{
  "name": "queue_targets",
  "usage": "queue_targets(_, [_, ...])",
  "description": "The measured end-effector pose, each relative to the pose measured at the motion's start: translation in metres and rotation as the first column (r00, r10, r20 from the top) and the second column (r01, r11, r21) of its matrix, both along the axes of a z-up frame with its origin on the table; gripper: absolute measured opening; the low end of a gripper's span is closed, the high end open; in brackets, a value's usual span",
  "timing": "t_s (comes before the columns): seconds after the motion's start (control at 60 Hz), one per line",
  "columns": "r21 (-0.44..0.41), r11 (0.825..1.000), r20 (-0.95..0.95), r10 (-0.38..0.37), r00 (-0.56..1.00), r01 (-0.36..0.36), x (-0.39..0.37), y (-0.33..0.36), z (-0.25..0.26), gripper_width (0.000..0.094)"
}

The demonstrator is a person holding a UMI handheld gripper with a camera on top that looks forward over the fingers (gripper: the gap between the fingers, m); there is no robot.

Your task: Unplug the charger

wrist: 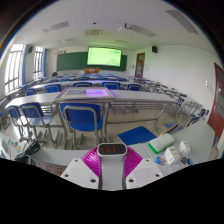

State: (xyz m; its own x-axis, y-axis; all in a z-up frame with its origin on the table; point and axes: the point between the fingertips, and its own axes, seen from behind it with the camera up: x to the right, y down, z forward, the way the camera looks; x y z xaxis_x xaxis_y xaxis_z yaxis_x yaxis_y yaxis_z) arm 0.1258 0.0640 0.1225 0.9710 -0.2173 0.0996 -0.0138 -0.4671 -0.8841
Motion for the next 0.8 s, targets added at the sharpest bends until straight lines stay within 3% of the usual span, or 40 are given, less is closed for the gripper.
queue_targets(0.1, [-0.15,0.989,-0.005,0.016,1.0,-0.016,0.01,-0.02,-0.08,0.0289])
queue_targets(0.3, [-0.211,0.976,-0.078,0.04,0.996,-0.056,0.006,-0.034,-0.118,0.0457])
queue_targets(0.467, [-0.171,0.982,-0.078,0.066,0.995,-0.079,0.005,-0.04,-0.093,0.0866])
queue_targets(0.8, [-0.084,0.994,-0.022,0.068,0.997,-0.07,-0.02,-0.153,0.011,0.0854])
